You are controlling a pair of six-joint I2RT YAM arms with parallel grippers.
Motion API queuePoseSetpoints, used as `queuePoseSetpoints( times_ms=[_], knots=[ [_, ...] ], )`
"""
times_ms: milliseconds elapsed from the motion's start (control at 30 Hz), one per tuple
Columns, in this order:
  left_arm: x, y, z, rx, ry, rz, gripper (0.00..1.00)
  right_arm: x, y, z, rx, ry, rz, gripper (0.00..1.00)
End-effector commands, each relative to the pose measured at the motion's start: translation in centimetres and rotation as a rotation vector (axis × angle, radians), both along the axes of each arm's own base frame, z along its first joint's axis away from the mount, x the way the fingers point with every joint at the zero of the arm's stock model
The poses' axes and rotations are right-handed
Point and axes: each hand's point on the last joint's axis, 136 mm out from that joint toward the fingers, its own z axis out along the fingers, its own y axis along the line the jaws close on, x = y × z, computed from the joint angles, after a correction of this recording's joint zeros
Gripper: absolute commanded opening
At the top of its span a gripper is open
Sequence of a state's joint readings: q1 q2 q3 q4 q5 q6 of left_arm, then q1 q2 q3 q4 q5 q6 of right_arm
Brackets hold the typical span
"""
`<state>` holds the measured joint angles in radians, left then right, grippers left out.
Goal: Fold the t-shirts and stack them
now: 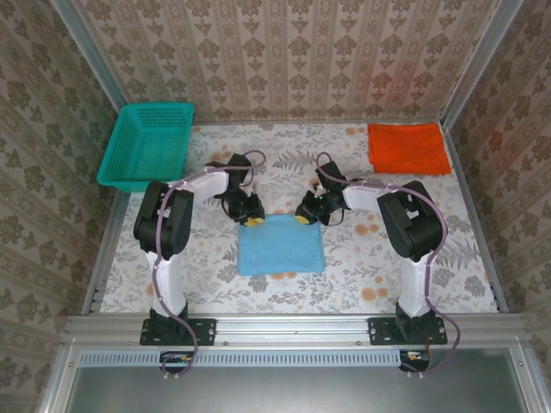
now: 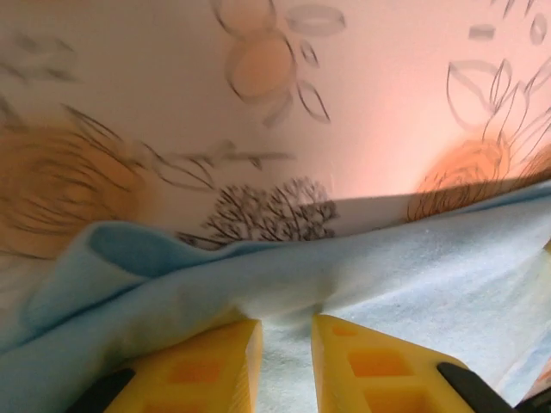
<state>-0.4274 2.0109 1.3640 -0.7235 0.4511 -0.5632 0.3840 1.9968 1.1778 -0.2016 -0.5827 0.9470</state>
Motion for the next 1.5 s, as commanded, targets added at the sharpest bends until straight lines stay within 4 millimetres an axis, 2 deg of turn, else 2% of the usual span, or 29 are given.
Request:
queuePoseSetpoints(
  times_ms=[0, 67, 167, 233, 300, 400, 467, 533, 600, 667, 767, 800, 833, 933, 1067, 1200, 1300, 1467],
  knots=[
    [1.6, 2.1, -2.2, 0.015, -0.012, 0.077, 0.24, -0.5, -2.6, -2.7, -0.044, 0.079, -0.062, 0.12],
    [1.7, 2.3, -2.4, 0.004, 0.002, 0.08, 0.27, -0.4, -2.9, -3.0, -0.044, 0.085, -0.059, 0.14],
    [2.1, 2.2, -1.0, -0.034, 0.0, 0.084, 0.41, -0.3, -2.8, -2.1, -0.041, 0.087, -0.042, 0.18],
    [2.7, 2.3, 0.8, -0.048, -0.035, 0.091, 0.54, 0.2, -2.4, -0.4, -0.021, 0.045, -0.037, 0.24],
    [3.4, 2.6, 3.1, -0.063, -0.08, 0.11, 0.68, 0.6, -2.4, 1.9, -0.006, -0.009, -0.041, 0.35],
    [3.7, 2.7, 6.2, -0.084, -0.144, 0.116, 0.73, -0.1, -1.6, 5.3, 0.039, -0.084, -0.012, 0.42],
    [3.1, 2.2, 7.6, -0.112, -0.165, 0.094, 0.72, -1.7, -0.6, 6.8, 0.074, -0.114, 0.036, 0.4],
    [1.8, 0.8, 9.0, -0.206, -0.17, 0.053, 0.58, -3.9, 0.4, 7.4, 0.1, -0.11, 0.09, 0.34],
    [-0.6, -1.6, 10.4, -0.373, -0.149, -0.009, 0.43, -6.4, 1.3, 7.4, 0.121, -0.078, 0.149, 0.26],
    [-3.4, -3.1, 10.9, -0.458, -0.122, -0.082, 0.34, -8.5, 2.1, 7.0, 0.123, -0.053, 0.194, 0.2],
    [-7.3, -4.3, 10.0, -0.521, -0.036, -0.153, 0.25, -10.8, 3.1, 6.3, 0.122, -0.014, 0.259, 0.13],
    [-7.9, -4.3, 9.7, -0.53, -0.016, -0.153, 0.24, -11.1, 3.3, 6.1, 0.119, -0.007, 0.272, 0.12],
    [-9.4, -5.0, 9.2, -0.53, 0.016, -0.181, 0.22, -11.4, 3.5, 5.9, 0.122, 0.001, 0.282, 0.11],
    [-11.9, -5.5, 7.7, -0.497, 0.065, -0.23, 0.18, -12.7, 4.8, 5.2, 0.133, 0.029, 0.328, 0.09],
    [-14.4, -4.7, 4.9, -0.411, 0.103, -0.256, 0.15, -14.7, 6.5, 3.9, 0.109, 0.048, 0.4, 0.08],
    [-15.3, -3.3, 2.6, -0.311, 0.067, -0.271, 0.11, -15.7, 6.8, 2.4, 0.07, 0.054, 0.43, 0.08],
    [-15.6, -2.2, 1.0, -0.231, 0.048, -0.277, 0.1, -16.5, 6.3, 0.9, 0.027, 0.086, 0.45, 0.08],
    [-15.8, 1.2, -1.6, -0.034, 0.017, -0.278, 0.07, -17.5, 3.5, -1.7, -0.089, 0.122, 0.474, 0.08]
  ],
)
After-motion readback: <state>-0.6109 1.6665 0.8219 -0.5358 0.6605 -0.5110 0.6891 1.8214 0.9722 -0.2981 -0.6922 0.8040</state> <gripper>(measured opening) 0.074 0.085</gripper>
